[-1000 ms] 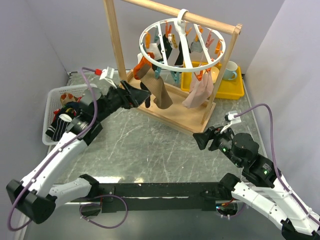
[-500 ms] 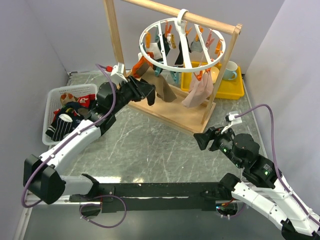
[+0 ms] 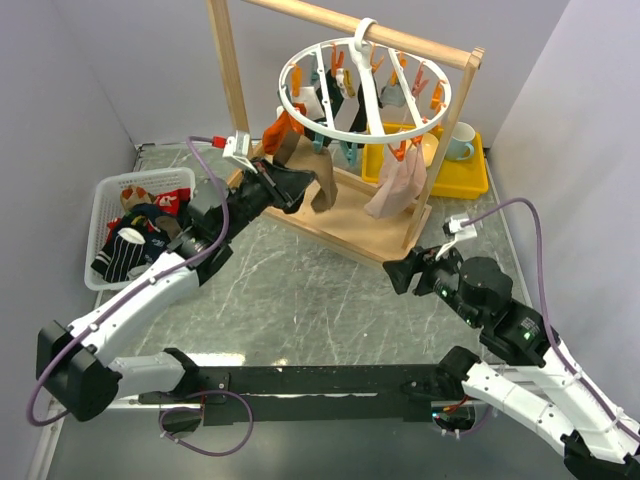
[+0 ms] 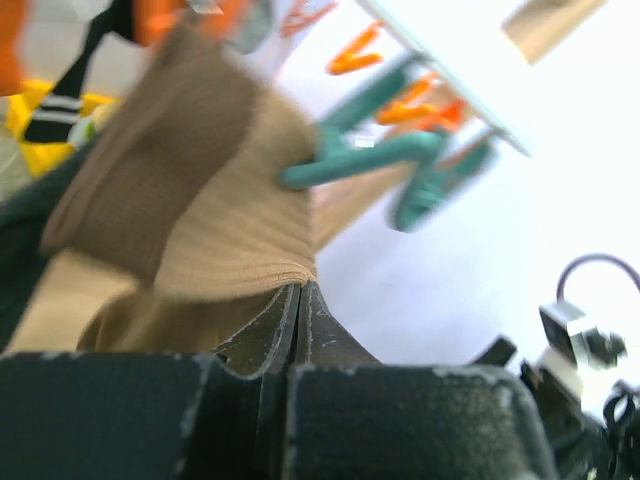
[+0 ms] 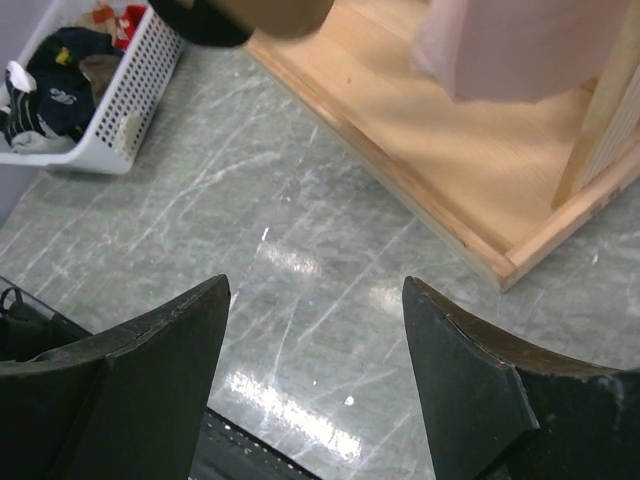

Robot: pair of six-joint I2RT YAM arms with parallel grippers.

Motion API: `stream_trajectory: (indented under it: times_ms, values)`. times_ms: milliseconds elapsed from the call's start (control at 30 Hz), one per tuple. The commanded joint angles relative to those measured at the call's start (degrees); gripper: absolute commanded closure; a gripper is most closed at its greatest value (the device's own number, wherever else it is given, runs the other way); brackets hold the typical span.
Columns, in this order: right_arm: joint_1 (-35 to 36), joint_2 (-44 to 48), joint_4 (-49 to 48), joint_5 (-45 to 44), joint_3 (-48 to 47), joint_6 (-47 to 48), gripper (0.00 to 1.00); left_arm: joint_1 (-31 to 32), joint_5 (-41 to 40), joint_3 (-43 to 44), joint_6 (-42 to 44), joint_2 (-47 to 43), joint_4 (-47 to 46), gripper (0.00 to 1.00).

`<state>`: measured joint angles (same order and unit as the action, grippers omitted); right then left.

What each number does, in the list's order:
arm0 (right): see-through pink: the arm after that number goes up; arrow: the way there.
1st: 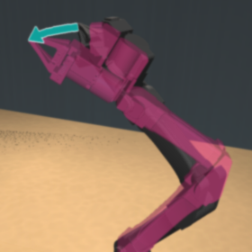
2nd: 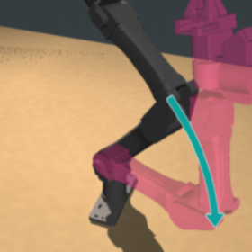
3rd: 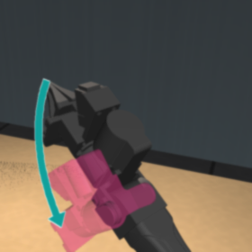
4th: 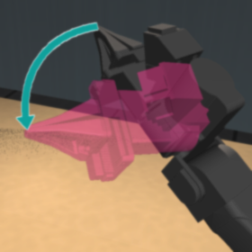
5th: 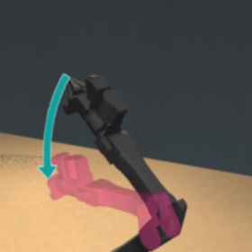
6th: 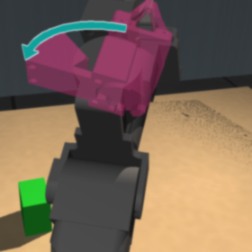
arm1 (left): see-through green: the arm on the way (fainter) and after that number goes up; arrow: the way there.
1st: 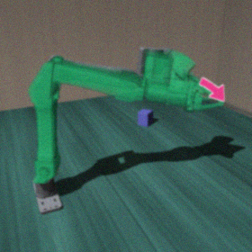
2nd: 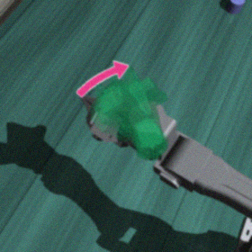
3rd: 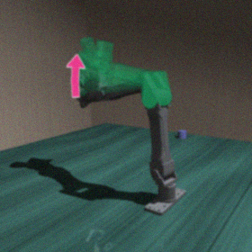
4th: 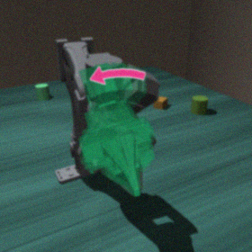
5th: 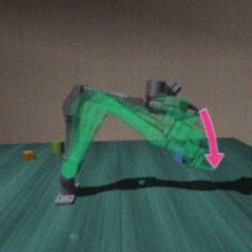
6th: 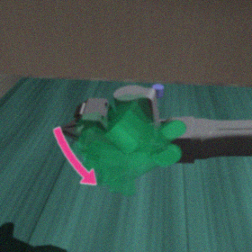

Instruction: Remove the socks clipped to the hanger

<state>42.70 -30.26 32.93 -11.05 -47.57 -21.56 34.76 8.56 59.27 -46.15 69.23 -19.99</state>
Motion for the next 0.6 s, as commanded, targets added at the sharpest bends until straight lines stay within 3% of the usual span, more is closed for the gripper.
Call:
stream_trajectory:
  times_ms: [0, 133, 400, 567]
  values:
    - [-0.25, -4.36, -7.52, 2.16, -8.4, 3.45, 0.23, 4.25, -3.45, 0.67, 5.1, -3.58, -0.76, 0.99]
    - [-0.16, -9.11, -10.42, 6.3, -14.73, 6.61, 0.21, 8.64, -7.31, 1.73, 7.91, -4.72, 3.01, 0.99]
    - [-0.25, -19.65, -13.42, 14.28, -28.18, 7.5, 0.18, 11.38, -8.38, 2.35, 10.2, -7.27, 5.92, 0.99]
    - [-1.21, -26.85, -14.29, 17.55, -34.68, 5.66, 0.05, 12.52, -8.38, 3.31, 11.52, -8.67, 7.77, 0.99]
